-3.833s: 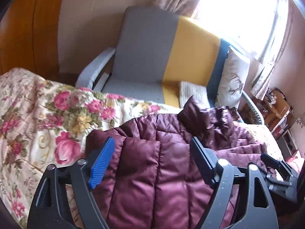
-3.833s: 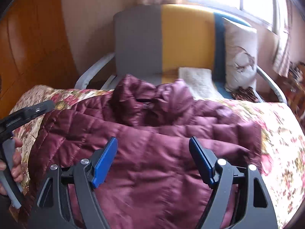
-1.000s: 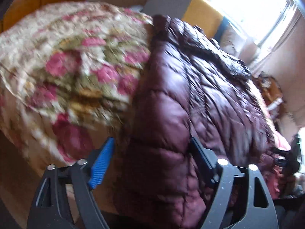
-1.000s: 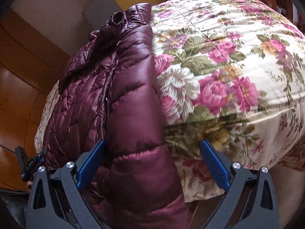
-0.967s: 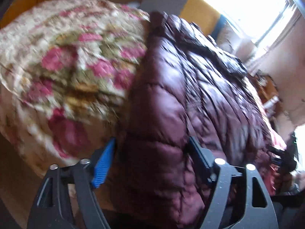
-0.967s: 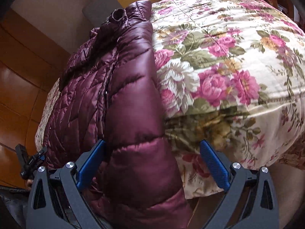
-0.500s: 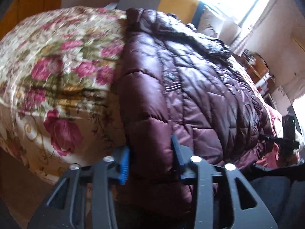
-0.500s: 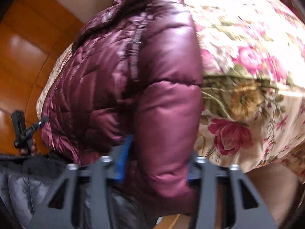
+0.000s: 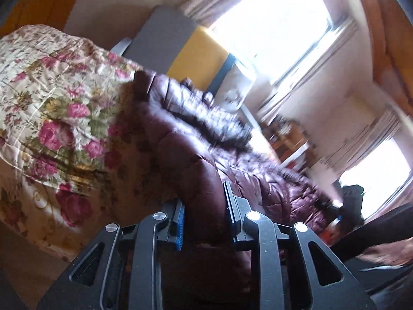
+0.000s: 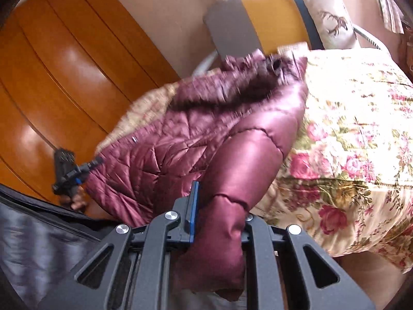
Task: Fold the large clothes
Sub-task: 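Grasp the jacket side edge with the right gripper and lift it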
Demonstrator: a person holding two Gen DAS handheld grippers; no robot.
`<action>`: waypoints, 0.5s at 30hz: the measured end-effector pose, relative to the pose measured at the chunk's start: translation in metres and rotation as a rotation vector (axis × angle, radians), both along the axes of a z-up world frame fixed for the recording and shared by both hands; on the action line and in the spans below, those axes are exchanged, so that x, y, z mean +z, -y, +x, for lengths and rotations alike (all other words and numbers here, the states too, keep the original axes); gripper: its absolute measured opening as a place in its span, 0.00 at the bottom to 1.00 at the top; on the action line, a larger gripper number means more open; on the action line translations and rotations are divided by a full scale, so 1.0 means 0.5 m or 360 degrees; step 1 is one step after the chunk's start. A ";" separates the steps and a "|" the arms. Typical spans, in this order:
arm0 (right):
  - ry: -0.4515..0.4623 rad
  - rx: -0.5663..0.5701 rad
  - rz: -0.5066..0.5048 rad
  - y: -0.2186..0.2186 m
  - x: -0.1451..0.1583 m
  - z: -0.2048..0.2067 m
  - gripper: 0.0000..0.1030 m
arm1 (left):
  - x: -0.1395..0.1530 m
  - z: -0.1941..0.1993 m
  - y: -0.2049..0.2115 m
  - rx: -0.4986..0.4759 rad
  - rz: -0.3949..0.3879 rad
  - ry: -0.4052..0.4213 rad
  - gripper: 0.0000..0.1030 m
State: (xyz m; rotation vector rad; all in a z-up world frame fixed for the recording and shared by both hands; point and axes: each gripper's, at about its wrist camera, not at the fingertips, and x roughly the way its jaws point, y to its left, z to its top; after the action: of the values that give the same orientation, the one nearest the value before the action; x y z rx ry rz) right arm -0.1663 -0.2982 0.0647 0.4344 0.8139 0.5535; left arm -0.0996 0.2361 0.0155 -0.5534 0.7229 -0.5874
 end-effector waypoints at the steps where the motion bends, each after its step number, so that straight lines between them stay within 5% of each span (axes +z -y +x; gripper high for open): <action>1: 0.0038 -0.0024 0.0079 0.013 0.011 0.000 0.13 | 0.012 0.003 -0.013 0.0022 -0.0076 0.0015 0.23; 10: 0.0197 -0.0228 0.0453 0.055 0.036 0.151 0.13 | 0.069 0.120 -0.042 0.0098 -0.0362 0.0019 0.23; 15: 0.0078 -0.0410 0.0569 0.077 0.009 0.290 0.13 | 0.053 0.224 -0.035 0.0152 -0.0403 -0.0071 0.23</action>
State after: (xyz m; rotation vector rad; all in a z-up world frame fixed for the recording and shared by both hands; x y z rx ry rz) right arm -0.0215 -0.3367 0.0694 0.8382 0.5995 0.4667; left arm 0.0126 0.2538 0.0420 -0.8338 0.6640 -0.5827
